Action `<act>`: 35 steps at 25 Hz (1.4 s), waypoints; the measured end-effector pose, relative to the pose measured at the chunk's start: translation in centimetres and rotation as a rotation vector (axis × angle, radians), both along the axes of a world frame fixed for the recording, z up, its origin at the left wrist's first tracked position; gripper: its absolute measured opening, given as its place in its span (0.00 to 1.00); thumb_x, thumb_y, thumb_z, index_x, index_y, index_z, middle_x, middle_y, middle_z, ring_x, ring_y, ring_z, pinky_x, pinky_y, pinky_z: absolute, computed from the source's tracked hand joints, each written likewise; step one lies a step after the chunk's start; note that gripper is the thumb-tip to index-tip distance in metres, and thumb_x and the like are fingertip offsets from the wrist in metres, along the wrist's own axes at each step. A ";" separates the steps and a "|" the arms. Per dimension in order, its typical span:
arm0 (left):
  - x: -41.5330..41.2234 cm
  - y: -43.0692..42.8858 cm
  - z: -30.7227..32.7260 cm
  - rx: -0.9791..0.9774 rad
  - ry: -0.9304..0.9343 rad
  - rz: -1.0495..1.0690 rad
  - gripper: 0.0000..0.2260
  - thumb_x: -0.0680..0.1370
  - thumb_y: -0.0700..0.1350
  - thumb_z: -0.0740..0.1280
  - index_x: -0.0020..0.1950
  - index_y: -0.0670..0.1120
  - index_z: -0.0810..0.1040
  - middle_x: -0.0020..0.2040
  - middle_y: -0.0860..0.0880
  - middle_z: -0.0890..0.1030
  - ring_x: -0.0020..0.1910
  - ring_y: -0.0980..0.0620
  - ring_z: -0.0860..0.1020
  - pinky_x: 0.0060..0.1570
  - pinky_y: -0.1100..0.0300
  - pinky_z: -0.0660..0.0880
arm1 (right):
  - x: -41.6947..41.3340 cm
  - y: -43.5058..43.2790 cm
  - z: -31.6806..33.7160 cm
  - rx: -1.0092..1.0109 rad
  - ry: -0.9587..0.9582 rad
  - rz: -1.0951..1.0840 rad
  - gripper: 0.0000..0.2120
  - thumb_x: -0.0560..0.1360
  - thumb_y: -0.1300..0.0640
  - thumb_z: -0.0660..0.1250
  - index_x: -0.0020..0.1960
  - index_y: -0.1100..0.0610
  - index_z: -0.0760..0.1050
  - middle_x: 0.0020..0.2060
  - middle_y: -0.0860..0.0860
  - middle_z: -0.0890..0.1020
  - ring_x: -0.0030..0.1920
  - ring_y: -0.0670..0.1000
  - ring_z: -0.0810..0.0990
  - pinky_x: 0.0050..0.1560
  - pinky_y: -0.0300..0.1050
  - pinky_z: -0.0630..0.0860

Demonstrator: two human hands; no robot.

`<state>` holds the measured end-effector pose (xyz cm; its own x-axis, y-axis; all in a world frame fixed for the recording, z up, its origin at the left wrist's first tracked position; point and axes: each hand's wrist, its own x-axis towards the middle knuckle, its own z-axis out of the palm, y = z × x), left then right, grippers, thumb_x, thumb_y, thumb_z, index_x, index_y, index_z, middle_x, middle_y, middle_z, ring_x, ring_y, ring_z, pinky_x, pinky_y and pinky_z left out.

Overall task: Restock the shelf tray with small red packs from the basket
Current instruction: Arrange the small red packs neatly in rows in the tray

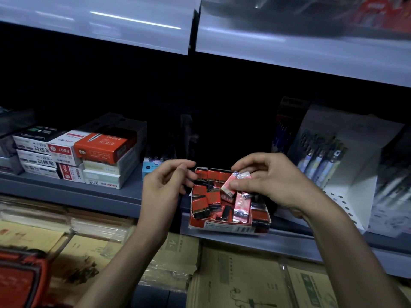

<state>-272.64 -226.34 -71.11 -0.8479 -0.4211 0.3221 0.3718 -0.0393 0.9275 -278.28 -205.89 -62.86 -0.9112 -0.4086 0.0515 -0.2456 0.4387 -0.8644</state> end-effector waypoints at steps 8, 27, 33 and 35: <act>-0.4 0.2 0.1 0.019 -0.022 0.019 0.10 0.84 0.38 0.63 0.54 0.43 0.84 0.41 0.48 0.85 0.40 0.56 0.80 0.40 0.67 0.76 | -2.1 -1.5 -0.6 -0.303 -0.038 -0.387 0.12 0.64 0.59 0.84 0.45 0.53 0.85 0.38 0.50 0.88 0.43 0.52 0.87 0.53 0.49 0.84; 1.0 -1.3 3.4 0.225 -0.138 -0.361 0.13 0.78 0.35 0.72 0.62 0.44 0.82 0.50 0.39 0.87 0.53 0.42 0.87 0.46 0.55 0.85 | 2.1 -7.7 -0.2 -0.469 -0.096 -0.114 0.17 0.67 0.57 0.81 0.53 0.57 0.81 0.47 0.54 0.87 0.46 0.53 0.88 0.44 0.45 0.83; 1.1 -1.9 3.5 0.269 -0.086 -0.340 0.14 0.76 0.38 0.73 0.62 0.43 0.82 0.55 0.39 0.86 0.55 0.42 0.86 0.47 0.57 0.84 | 2.5 -7.6 0.7 -0.298 0.007 -0.024 0.16 0.69 0.51 0.80 0.54 0.54 0.83 0.45 0.48 0.88 0.45 0.43 0.86 0.44 0.35 0.80; 0.9 -2.1 3.2 0.306 -0.085 -0.285 0.12 0.77 0.36 0.72 0.61 0.42 0.83 0.55 0.39 0.86 0.53 0.40 0.87 0.46 0.57 0.84 | 2.4 -6.5 1.6 -0.268 0.098 -0.080 0.10 0.72 0.49 0.77 0.52 0.50 0.84 0.45 0.43 0.87 0.45 0.40 0.85 0.45 0.34 0.77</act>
<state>-271.77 -228.43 -67.91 -0.9624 -0.2311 0.1427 0.2289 -0.4075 0.8840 -275.89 -212.42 -61.24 -0.9254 -0.2958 0.2371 -0.3073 0.2190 -0.9261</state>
